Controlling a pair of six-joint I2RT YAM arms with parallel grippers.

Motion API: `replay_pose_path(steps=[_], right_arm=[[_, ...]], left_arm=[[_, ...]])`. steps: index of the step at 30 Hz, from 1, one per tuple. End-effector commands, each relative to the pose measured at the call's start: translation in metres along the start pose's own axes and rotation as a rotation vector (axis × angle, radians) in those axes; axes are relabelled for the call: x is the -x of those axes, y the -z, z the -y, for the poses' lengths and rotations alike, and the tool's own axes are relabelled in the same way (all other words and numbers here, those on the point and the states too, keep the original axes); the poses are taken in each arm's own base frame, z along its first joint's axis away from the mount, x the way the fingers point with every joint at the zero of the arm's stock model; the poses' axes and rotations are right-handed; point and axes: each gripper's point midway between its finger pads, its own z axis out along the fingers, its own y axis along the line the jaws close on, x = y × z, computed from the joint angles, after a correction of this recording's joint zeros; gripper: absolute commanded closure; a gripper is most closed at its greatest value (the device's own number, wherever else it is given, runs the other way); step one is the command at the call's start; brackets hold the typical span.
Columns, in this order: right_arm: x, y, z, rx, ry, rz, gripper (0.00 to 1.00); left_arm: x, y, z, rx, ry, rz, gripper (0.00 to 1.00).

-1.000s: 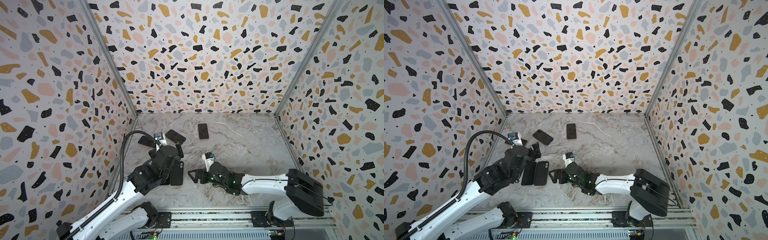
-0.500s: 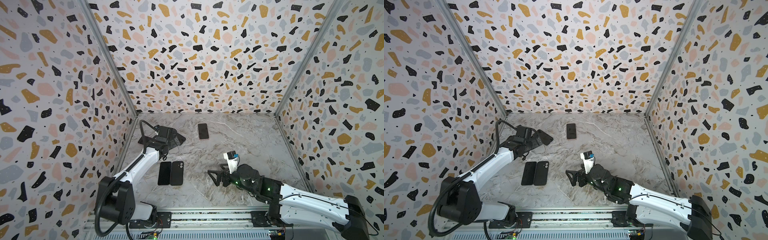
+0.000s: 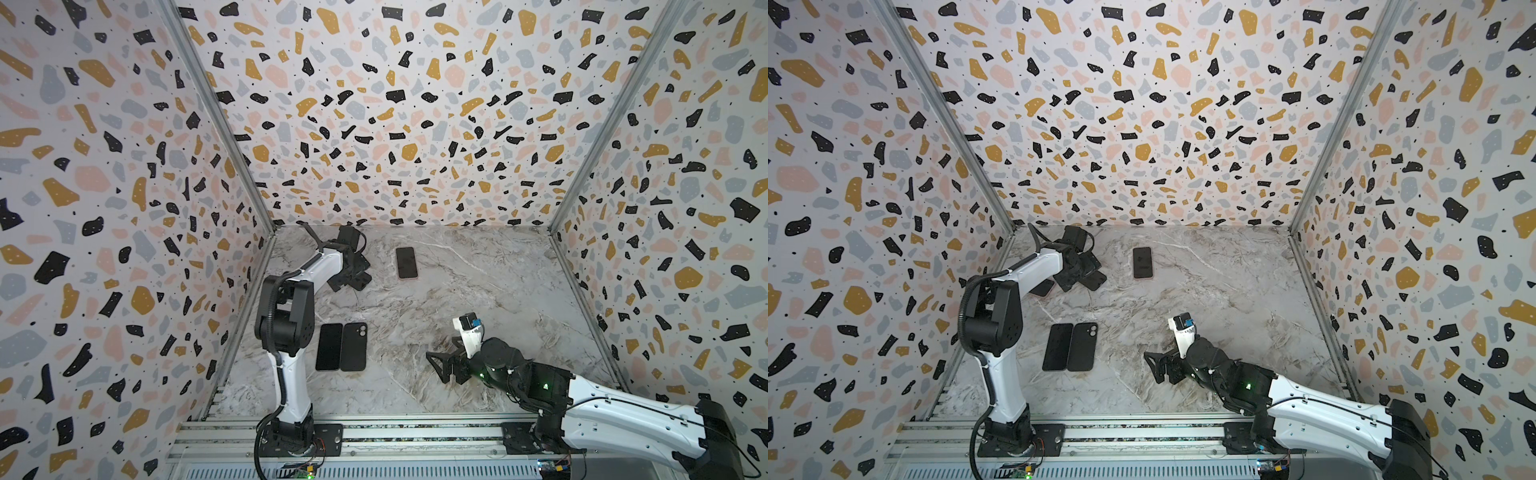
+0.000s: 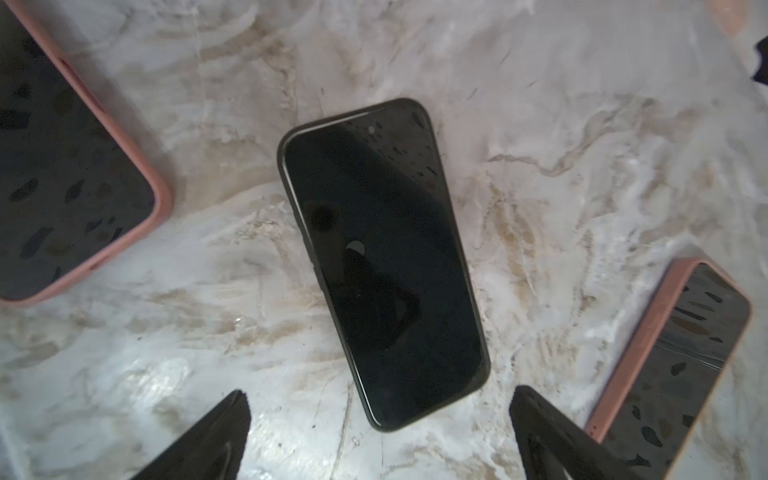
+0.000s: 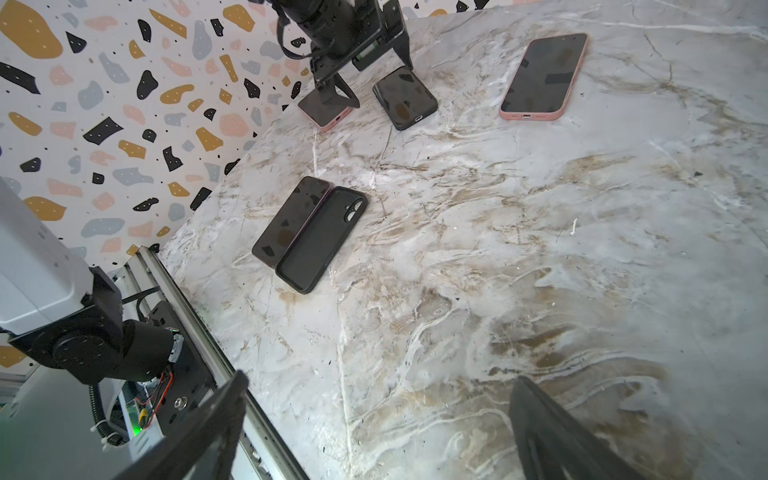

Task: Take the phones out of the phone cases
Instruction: 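Grasp a black phone with the left gripper and lift it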

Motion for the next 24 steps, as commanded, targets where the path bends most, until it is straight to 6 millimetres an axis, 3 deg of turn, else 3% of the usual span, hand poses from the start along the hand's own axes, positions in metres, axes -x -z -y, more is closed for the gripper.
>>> replay_pose_path(steps=[1, 9, 24], right_arm=[[0.004, 0.004, -0.002, 0.012, 0.017, 0.025, 0.0], [0.003, 0.003, -0.003, 0.03, 0.014, 0.044, 0.0], [-0.003, -0.004, -0.012, 0.082, 0.014, 0.035, 0.03]], left_arm=[[-0.004, 0.001, -0.001, 0.03, 0.046, -0.053, 0.0], [-0.007, -0.021, 0.003, 0.068, 0.089, -0.087, 0.0], [-0.011, -0.042, 0.019, 0.093, 0.118, -0.118, 0.01]])
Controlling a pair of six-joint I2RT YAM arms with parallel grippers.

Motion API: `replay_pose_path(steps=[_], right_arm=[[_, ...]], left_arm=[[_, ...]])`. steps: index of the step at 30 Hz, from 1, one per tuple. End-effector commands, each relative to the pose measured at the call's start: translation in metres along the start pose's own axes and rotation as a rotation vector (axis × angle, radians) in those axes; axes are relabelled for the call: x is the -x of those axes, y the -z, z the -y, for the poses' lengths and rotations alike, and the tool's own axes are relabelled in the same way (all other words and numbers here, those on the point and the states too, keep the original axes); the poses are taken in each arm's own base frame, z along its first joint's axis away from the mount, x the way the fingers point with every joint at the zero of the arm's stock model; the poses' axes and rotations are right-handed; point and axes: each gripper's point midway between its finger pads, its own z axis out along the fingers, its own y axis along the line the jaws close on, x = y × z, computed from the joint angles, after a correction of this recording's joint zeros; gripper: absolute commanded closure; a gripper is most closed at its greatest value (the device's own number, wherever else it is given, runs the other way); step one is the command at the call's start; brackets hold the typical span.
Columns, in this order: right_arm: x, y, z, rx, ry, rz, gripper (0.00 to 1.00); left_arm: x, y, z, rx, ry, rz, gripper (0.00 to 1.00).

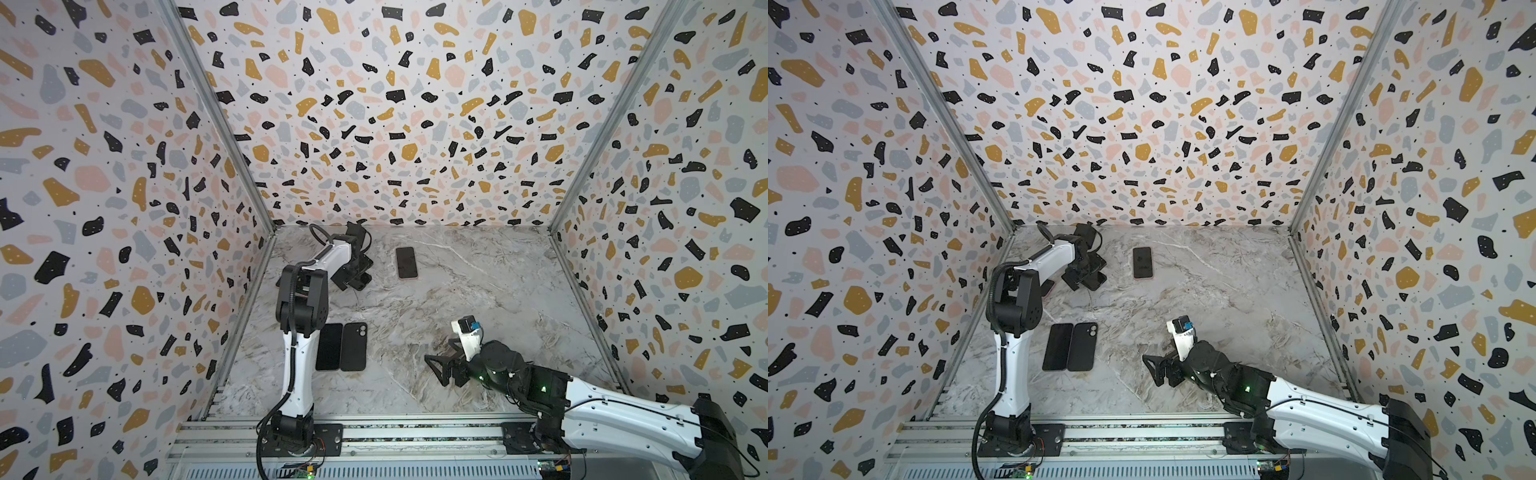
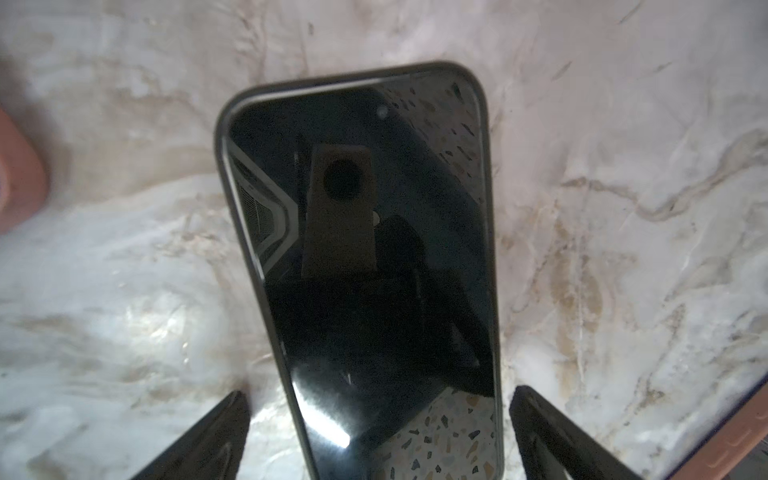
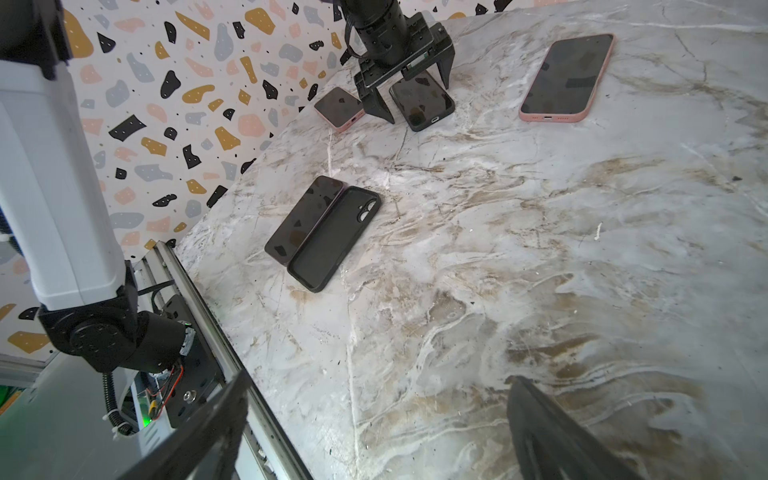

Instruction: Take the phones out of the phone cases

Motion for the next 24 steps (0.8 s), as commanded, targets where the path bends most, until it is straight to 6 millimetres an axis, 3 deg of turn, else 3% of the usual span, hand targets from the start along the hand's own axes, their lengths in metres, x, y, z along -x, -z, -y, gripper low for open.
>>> replay_pose_path(steps=[1, 19, 24], right_arm=[[0.002, -0.001, -0.005, 0.026, 0.009, 0.014, 0.03], [0.005, 0.006, -0.002, 0.019, -0.003, 0.048, 0.04], [0.006, 0.006, 0.0, 0.012, 0.0, 0.052, 0.04]], left_arm=[[-0.009, -0.003, 0.003, 0.013, 0.006, -0.031, 0.0], [-0.005, -0.012, -0.007, 0.186, -0.003, -0.005, 0.0], [0.006, -0.01, -0.01, 0.204, 0.017, 0.019, 0.05]])
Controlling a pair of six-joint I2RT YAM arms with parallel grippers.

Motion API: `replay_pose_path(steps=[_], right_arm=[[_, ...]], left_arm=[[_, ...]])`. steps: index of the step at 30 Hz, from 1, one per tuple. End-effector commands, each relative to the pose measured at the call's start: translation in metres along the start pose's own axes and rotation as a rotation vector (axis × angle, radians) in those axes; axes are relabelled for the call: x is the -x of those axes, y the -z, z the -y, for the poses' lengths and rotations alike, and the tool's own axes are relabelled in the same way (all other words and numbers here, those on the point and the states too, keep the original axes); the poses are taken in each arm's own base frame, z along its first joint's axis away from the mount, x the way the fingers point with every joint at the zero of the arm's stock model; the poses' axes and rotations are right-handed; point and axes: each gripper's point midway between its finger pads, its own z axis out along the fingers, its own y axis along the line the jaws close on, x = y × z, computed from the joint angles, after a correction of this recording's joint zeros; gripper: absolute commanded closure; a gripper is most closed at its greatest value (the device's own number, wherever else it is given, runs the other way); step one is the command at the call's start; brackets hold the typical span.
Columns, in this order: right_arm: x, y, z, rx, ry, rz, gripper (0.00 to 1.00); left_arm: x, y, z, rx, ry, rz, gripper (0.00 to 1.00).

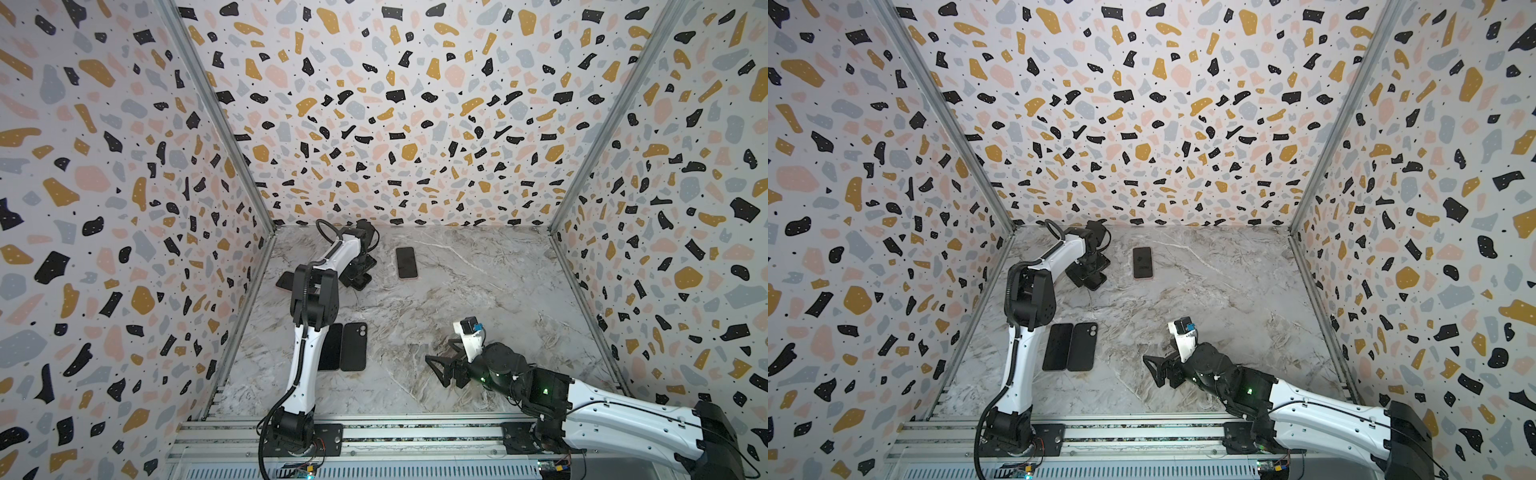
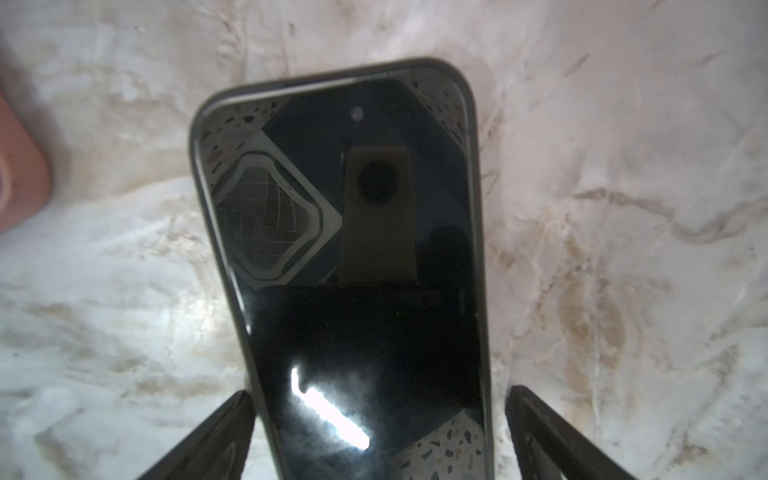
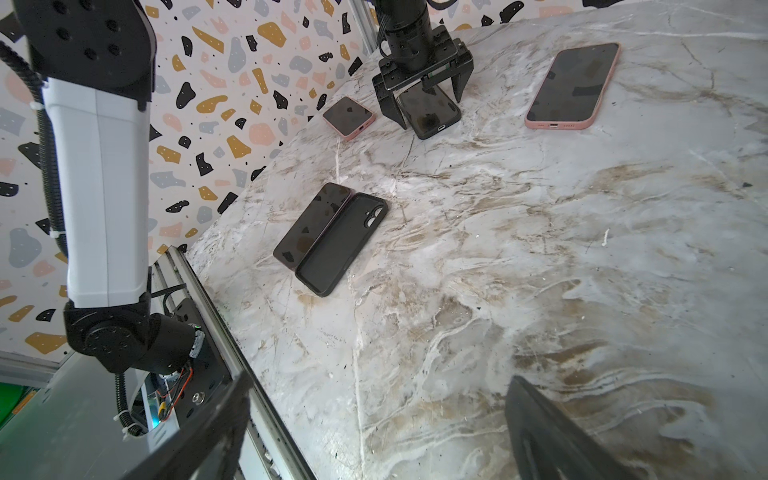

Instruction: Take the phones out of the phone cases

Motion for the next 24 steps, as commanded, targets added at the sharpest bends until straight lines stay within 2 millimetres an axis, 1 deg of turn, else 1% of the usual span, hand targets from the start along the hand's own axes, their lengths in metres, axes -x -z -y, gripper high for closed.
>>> replay_pose_path(steps=[1, 4, 7, 10, 13, 15, 17, 19, 22, 24], right_arm=[[0.006, 0.003, -0.001, -0.002, 0.006, 0.028, 0.04], [0.005, 0.002, 0.001, -0.011, 0.009, 0.029, 0.04], [0.009, 0.002, 0.0, -0.011, 0.014, 0.038, 0.03], [0.01, 0.0, 0.0, -0.015, 0.021, 0.041, 0.03], [0.011, -0.003, 0.0, -0.021, 0.035, 0.041, 0.03], [0.012, -0.006, 0.001, -0.023, 0.045, 0.043, 0.02], [0.016, -0.011, 0.001, -0.014, 0.04, 0.036, 0.02], [0.02, -0.017, 0.001, 0.034, 0.022, 0.018, 0.02], [0.031, -0.027, 0.009, 0.065, -0.021, 0.013, 0.02], [0.039, -0.033, 0.013, 0.095, -0.041, 0.014, 0.02]], left_arm=[[0.007, -0.005, -0.016, 0.077, 0.021, 0.008, 0.05], [0.009, -0.01, -0.02, 0.098, 0.021, 0.007, 0.06], [0.011, -0.015, -0.023, 0.115, 0.022, 0.003, 0.08], [0.013, -0.018, -0.022, 0.104, 0.023, 0.003, 0.18], [0.009, -0.022, -0.014, 0.058, 0.014, -0.021, 0.35], [0.007, -0.023, -0.01, 0.032, 0.009, -0.032, 0.41], [0.006, -0.022, -0.008, 0.018, 0.002, -0.04, 0.44], [0.007, -0.016, -0.007, 0.005, -0.01, -0.037, 0.45], [0.005, -0.008, -0.007, -0.028, -0.033, -0.035, 0.46], [0.005, 0.003, -0.006, -0.065, -0.038, -0.03, 0.46]])
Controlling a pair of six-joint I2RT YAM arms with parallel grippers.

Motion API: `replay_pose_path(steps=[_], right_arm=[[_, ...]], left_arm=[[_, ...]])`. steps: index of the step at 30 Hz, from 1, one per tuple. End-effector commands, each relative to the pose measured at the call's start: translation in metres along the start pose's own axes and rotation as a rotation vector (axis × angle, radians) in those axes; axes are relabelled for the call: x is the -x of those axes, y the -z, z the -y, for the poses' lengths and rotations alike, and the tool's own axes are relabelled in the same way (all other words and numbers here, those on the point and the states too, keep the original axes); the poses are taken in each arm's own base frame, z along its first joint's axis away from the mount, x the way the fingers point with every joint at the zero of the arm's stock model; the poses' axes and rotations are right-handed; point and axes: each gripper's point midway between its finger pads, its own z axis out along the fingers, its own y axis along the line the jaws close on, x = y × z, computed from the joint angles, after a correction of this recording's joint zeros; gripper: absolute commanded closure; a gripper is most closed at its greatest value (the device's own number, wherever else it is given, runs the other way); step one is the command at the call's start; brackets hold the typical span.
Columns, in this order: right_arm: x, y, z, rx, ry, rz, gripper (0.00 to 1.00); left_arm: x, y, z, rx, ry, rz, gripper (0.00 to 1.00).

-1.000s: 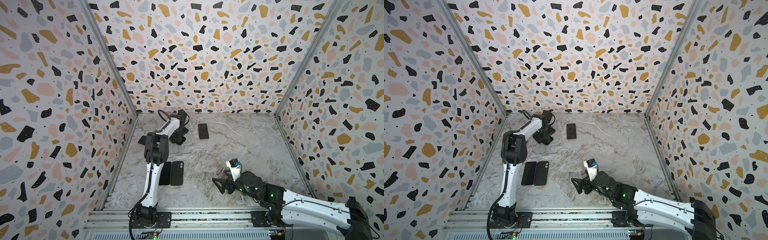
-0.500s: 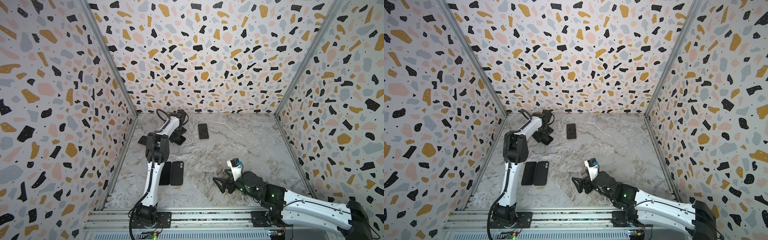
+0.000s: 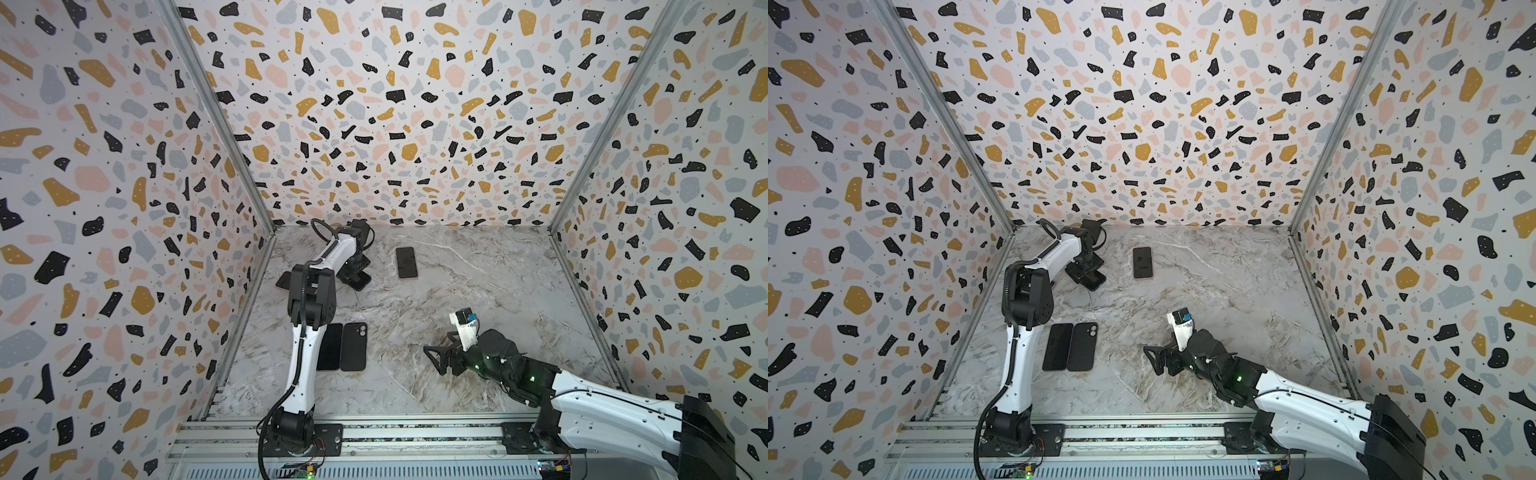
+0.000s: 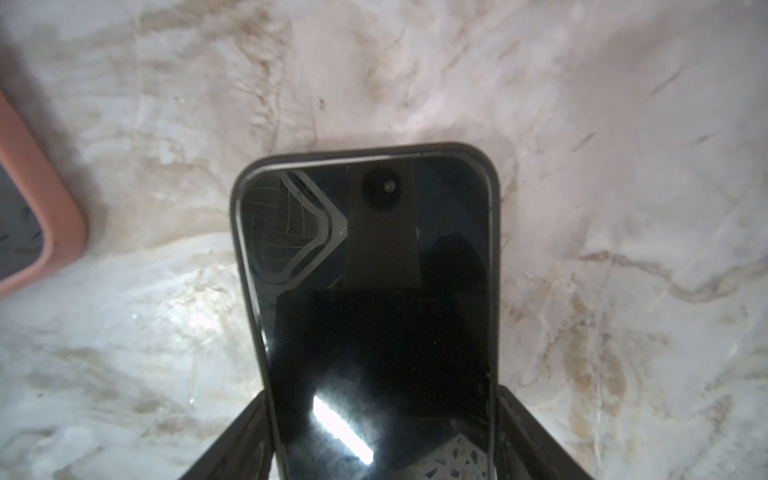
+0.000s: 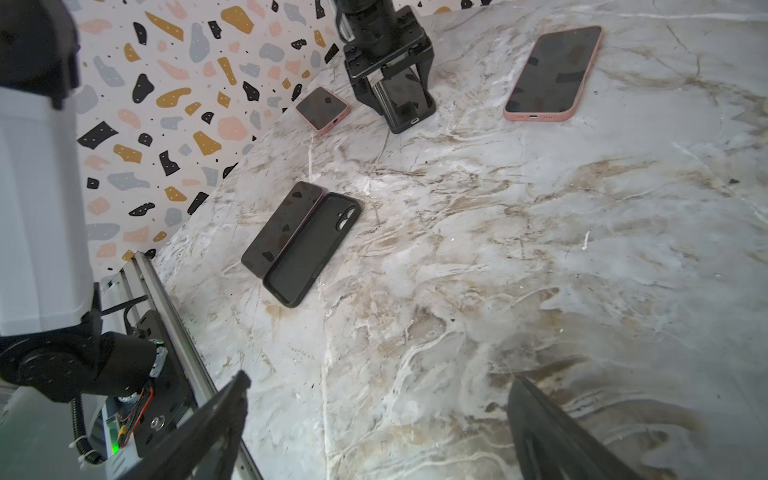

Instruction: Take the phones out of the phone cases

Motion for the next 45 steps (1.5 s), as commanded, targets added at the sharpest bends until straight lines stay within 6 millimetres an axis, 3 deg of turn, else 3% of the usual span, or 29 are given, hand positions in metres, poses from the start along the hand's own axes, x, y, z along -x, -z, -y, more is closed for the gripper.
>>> replay_pose_path(steps=[1, 10, 16, 20, 25, 35, 40, 45], right_arm=[[0.038, -0.005, -0.023, 0.162, -0.013, 0.052, 0.02], [0.063, -0.049, -0.014, 0.317, -0.126, 0.011, 0.04], [0.068, -0.091, -0.013, 0.358, -0.135, -0.038, 0.1], [0.071, -0.112, -0.014, 0.384, -0.161, -0.057, 0.14], [0.066, -0.137, 0.001, 0.349, -0.232, -0.081, 0.19], [0.071, -0.144, 0.029, 0.303, -0.337, -0.021, 0.23], [0.075, -0.145, 0.04, 0.281, -0.373, 0.01, 0.29], [0.074, -0.147, 0.045, 0.254, -0.389, 0.005, 0.41]], left_arm=[[-0.009, 0.008, -0.002, -0.06, -0.044, -0.043, 0.47], [-0.034, 0.042, 0.006, -0.271, -0.093, -0.059, 0.52], [-0.061, 0.058, 0.014, -0.38, -0.143, -0.088, 0.56], [-0.077, 0.08, 0.024, -0.435, -0.187, -0.076, 0.56], [-0.097, 0.11, 0.036, -0.52, -0.218, -0.064, 0.58], [-0.137, 0.144, 0.044, -0.608, -0.274, -0.052, 0.58], [-0.158, 0.153, 0.044, -0.644, -0.289, -0.058, 0.58], [-0.172, 0.161, 0.045, -0.673, -0.293, -0.064, 0.58]])
